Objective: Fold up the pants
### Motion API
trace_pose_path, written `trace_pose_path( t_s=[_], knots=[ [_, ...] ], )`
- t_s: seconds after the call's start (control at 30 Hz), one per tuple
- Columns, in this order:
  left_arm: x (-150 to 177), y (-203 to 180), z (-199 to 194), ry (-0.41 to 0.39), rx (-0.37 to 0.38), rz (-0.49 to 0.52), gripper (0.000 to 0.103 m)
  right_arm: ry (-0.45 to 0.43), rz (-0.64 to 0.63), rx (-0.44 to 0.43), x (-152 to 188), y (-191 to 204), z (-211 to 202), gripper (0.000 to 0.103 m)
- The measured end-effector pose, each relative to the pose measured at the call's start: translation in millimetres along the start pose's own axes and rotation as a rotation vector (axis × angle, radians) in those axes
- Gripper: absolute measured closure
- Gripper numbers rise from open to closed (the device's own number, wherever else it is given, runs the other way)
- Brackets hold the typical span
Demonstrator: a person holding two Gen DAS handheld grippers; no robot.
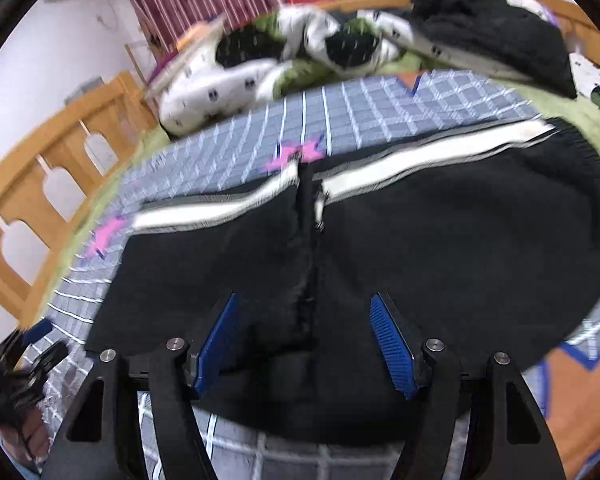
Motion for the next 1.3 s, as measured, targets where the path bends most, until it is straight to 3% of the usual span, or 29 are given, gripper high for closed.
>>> trace_pose_path(
  t_s=[0.03,0.1,0.2,0.37,0.5,0.63,0.77,0.8,0.83,0.87,0.9,1.0,1.1,1.2,1.23,1.3],
  knots=[
    [7,1,4,0.014,0.022,-0.018,0.031,0.028,0.012,0.012,4,-1,13,0.044],
    [16,0,12,0.028,0.035,-0.026,0.031,0.066,0.012,0.039,15,-2,30,0.076],
    [19,-6,23,0.016,-0.009,-0.003,0.031,0.056,-0.018,0.067,21,3,31,0.074],
    [9,-8,34,0.017,0.002,-0.066,0.031,0.046,0.055,0.020,23,-3,26,0.072],
    [6,-18,54,0.042,-0.083,-0.015,0.031,0.044,0.082,0.000,22,-6,28,0.070],
    [-7,-10,42,-0.014,0.010,-0.155,0.034,0.055,0.069,-0.005,24,-5,32,0.063],
    [0,-14,69,0.050,-0.051,-0.130,0.038,0.073,0.037,-0.005,21,0,47,0.049],
    [-1,-14,68,0.041,-0.046,-0.142,0.050,0.077,0.018,0.012,21,1,51,0.049],
    [-4,-15,62,0.030,-0.007,-0.161,0.076,0.075,-0.018,0.046,20,4,55,0.053],
    [-7,-18,56,0.032,0.041,-0.169,0.087,0.071,-0.051,0.071,19,8,57,0.067],
    [-10,-19,51,0.021,0.037,-0.171,0.089,0.065,-0.068,0.075,18,9,56,0.076],
    [-16,-20,36,-0.041,0.032,-0.150,0.090,-0.024,-0.031,-0.009,4,9,27,0.083],
    [-9,-32,41,0.011,0.080,-0.132,0.088,-0.128,-0.013,-0.045,-13,-1,-8,0.084],
    [3,-38,53,0.043,-0.013,-0.074,0.087,-0.068,0.049,-0.002,-6,-24,8,0.083],
    [4,-38,53,0.045,-0.013,-0.071,0.087,-0.012,0.062,0.012,3,-30,23,0.079],
    [3,-35,48,0.063,-0.005,-0.077,0.086,0.011,0.009,0.066,12,-29,34,0.073]
  ],
)
Point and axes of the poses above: each gripper's, at about its wrist camera, not at the fingertips, and z roughly the way its jaws point, y to its left, x to its underside, the point moved 7 cm from there along z, roughly the way its jaws point, and after that the axes turned 14 degrees about -x, right-handed, at the moved point
